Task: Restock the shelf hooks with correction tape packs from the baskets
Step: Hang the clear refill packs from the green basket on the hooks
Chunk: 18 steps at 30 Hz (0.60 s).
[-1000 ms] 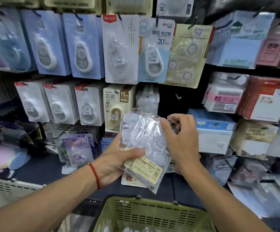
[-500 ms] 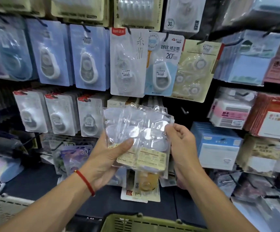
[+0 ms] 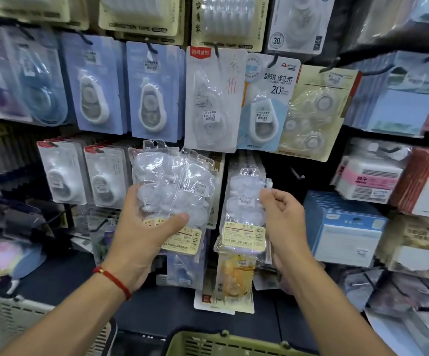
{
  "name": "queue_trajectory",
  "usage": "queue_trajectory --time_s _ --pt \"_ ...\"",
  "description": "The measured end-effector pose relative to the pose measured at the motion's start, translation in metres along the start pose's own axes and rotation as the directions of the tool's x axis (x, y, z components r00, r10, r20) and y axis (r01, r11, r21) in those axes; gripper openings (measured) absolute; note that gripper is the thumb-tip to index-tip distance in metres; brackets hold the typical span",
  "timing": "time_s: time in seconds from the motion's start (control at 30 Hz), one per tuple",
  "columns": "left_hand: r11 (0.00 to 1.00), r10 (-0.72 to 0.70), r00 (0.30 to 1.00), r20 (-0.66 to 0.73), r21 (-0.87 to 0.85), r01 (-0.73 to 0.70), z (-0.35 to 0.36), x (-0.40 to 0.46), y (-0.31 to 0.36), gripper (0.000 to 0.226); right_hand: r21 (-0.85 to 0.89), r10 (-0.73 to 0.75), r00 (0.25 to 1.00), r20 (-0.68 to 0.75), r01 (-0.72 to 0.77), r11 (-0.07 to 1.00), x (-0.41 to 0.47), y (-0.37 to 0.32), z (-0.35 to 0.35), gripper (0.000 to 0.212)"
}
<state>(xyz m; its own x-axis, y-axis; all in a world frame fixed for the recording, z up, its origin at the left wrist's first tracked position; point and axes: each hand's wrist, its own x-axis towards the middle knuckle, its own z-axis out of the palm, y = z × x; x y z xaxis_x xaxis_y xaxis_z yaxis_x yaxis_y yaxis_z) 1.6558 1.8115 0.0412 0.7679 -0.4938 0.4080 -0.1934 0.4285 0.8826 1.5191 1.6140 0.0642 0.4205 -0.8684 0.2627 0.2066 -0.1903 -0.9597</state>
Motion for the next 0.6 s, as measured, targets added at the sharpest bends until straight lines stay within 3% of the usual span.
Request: queue_trajectory --time_s 0.13,0.23,0.27,0.33,0.47,0.6 --pt "1.0 0.0 1.0 -0.027 -0.003 0.0 -0.001 0.0 0.001 0.08 -0.107 -0.001 1.0 -0.017 -0.001 0.994 0.0 -0.003 -0.001 0.031" --pt "0.999 -0.014 0.999 -0.029 -0.03 0.013 0.0 0.0 0.0 0.079 -0.448 -0.107 0.994 -0.024 0.085 0.89 -0.004 -0.001 -0.006 0.036" --pt "0.998 -0.03 0.999 -0.025 -0.05 0.029 0.001 0.0 -0.001 0.077 -0.488 -0.165 0.986 -0.016 0.136 0.862 -0.007 -0.001 -0.007 0.033" --pt "0.997 -0.045 0.999 -0.015 -0.067 0.044 0.005 0.0 -0.003 0.073 -0.455 -0.202 0.976 0.081 0.216 0.864 -0.014 -0.003 -0.003 0.024" --pt "0.999 -0.042 0.999 0.018 -0.019 0.043 0.016 -0.003 -0.004 0.076 -0.317 0.012 0.916 0.4 0.126 0.94 -0.032 0.0 0.015 0.024" --pt "0.994 -0.08 0.997 0.013 -0.073 0.081 0.025 -0.005 -0.007 0.079 -0.17 0.044 0.911 0.409 0.029 0.985 -0.039 0.002 0.02 0.013"
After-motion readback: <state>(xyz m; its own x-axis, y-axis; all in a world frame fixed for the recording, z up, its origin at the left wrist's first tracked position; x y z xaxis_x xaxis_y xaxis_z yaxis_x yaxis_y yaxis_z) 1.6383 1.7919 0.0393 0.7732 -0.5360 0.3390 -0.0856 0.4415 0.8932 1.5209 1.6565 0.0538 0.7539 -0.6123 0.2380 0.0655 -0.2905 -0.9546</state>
